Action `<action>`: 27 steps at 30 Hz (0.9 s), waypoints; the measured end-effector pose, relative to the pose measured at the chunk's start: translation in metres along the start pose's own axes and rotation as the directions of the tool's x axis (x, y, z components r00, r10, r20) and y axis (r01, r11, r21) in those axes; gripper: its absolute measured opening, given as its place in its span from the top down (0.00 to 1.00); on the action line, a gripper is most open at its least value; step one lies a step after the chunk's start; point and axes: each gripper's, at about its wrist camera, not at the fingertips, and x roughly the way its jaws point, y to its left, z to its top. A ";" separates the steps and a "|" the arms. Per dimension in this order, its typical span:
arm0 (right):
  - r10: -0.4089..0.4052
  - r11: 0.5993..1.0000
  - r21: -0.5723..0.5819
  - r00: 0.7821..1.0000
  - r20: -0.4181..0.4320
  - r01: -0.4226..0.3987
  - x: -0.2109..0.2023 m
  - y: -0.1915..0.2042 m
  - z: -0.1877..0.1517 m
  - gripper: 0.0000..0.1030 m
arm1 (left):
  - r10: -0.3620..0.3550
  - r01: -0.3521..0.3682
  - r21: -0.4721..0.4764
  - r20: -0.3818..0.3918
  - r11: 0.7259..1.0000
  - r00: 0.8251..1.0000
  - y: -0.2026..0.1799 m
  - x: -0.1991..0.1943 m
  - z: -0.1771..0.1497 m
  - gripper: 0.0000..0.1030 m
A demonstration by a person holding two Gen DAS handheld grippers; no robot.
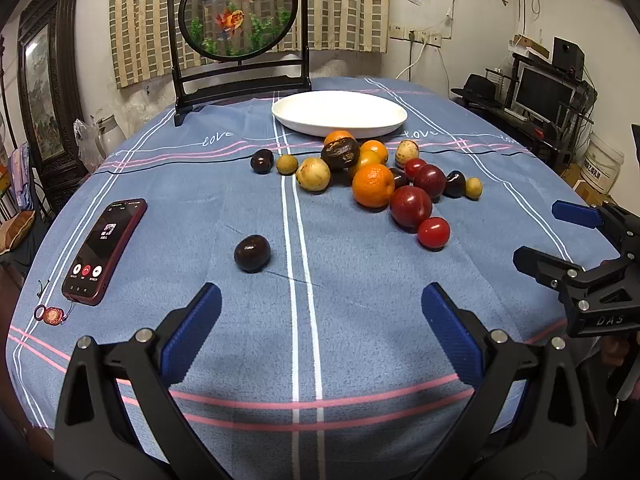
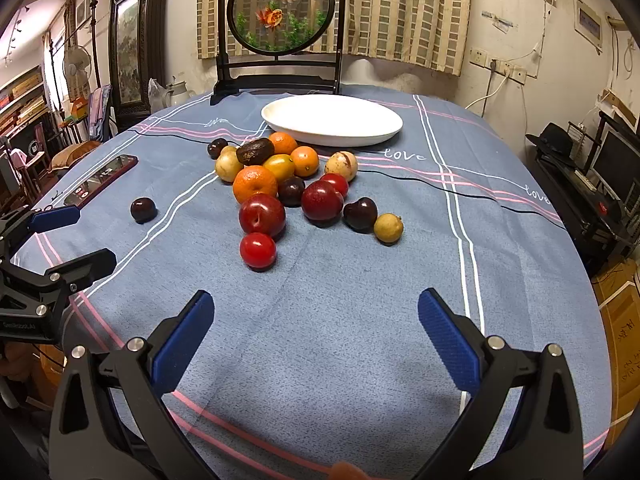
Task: Organize fruits
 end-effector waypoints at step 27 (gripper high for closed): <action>0.192 0.980 0.058 0.980 -0.046 -0.190 0.033 0.009 0.014 0.11 | 0.017 -0.020 -0.075 -0.044 0.997 0.999 0.059 0.018 -0.003 0.02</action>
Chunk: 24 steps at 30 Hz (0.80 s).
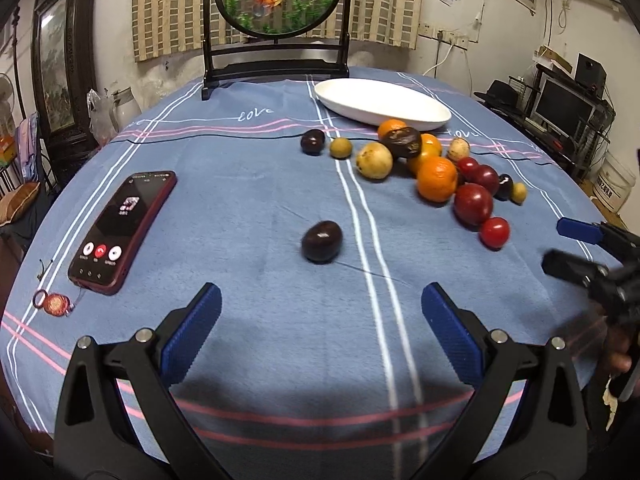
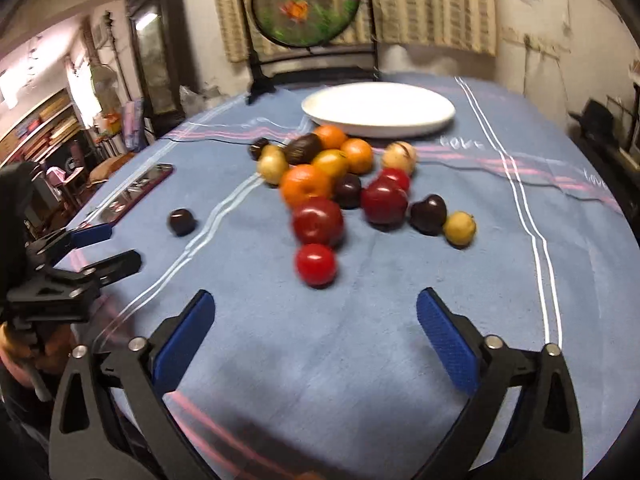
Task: Organize fruits
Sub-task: 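Grasp the dark plum with the left tool while the right tool grasps the red tomato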
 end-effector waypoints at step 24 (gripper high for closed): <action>-0.011 0.994 -0.113 0.984 -0.176 -0.009 0.056 0.000 0.026 0.59 | -0.075 0.097 0.110 -0.189 0.989 0.979 0.000 0.072 0.038 0.60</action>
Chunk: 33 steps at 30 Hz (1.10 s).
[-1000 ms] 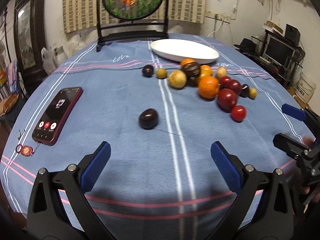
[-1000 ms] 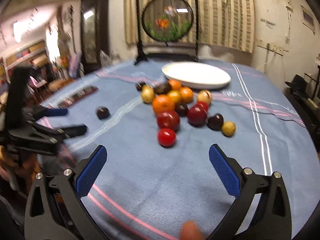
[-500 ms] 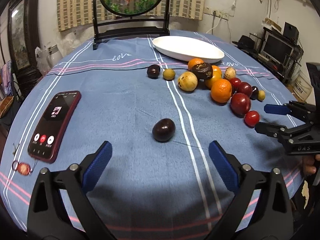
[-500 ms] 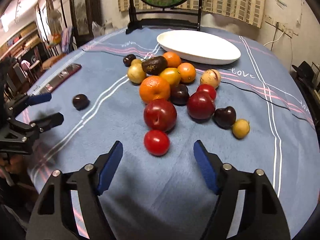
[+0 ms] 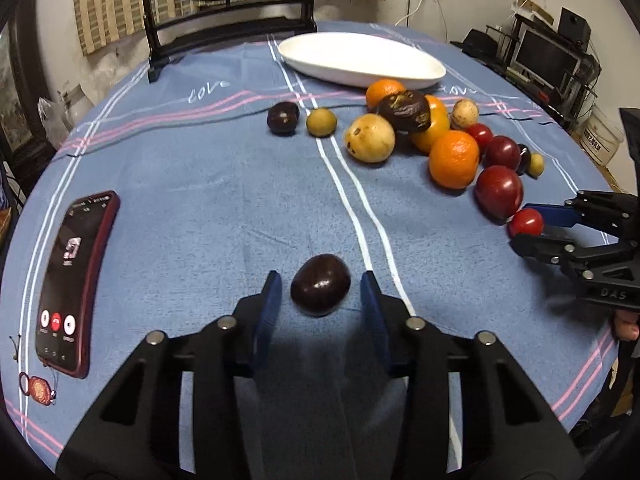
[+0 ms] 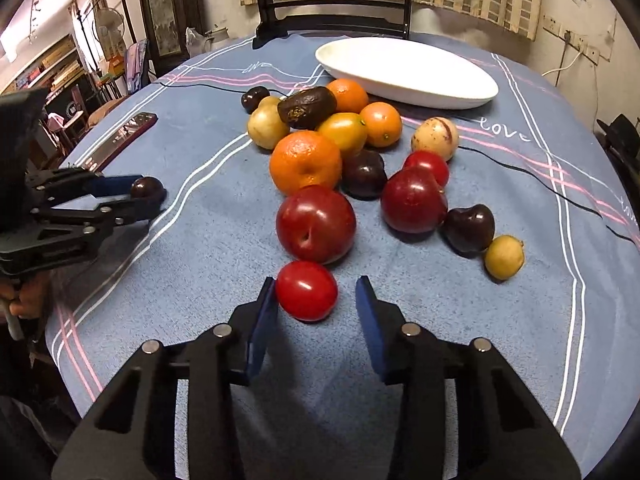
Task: Organize fruits
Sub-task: 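Grasp the dark plum with the left tool while the right tool grasps the red tomato, then place the dark plum on the white plate with the left tool while the right tool places the tomato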
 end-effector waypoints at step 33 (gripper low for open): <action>0.039 0.980 0.180 0.966 0.257 -0.087 -0.014 -0.089 0.105 0.69 | -0.136 0.151 -0.071 0.184 0.986 0.973 -0.022 0.017 0.163 0.73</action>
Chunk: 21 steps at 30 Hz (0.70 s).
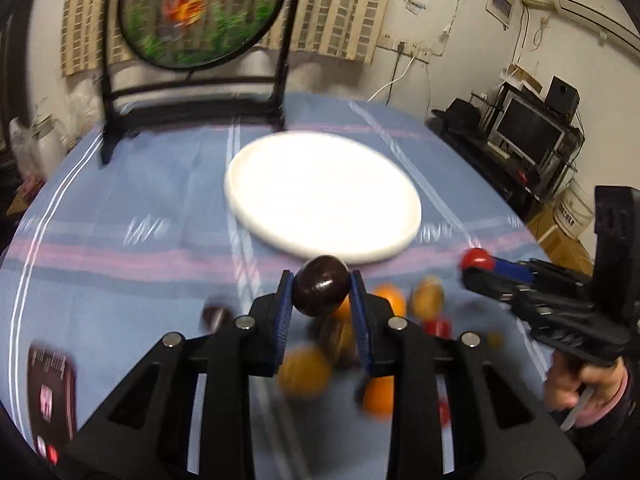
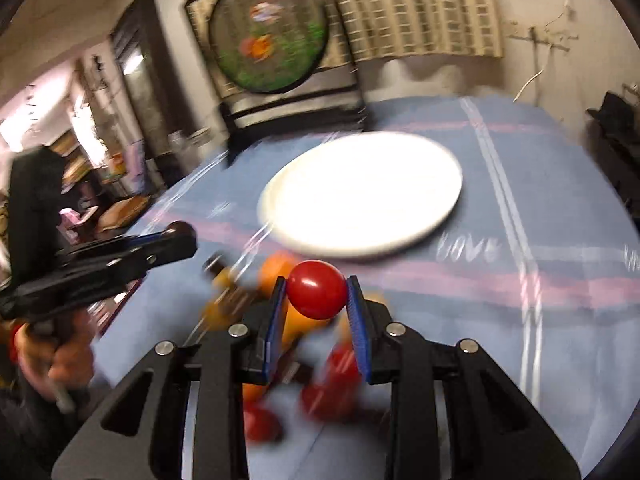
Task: Organize fruits
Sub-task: 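Place the dark plum on the white plate with the left tool while the right tool places the tomato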
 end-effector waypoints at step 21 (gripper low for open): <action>-0.130 0.991 0.005 0.983 -0.128 0.132 0.079 -0.033 0.048 0.48 | 0.178 -0.178 -0.029 -0.008 0.984 0.984 0.008 0.071 0.050 0.07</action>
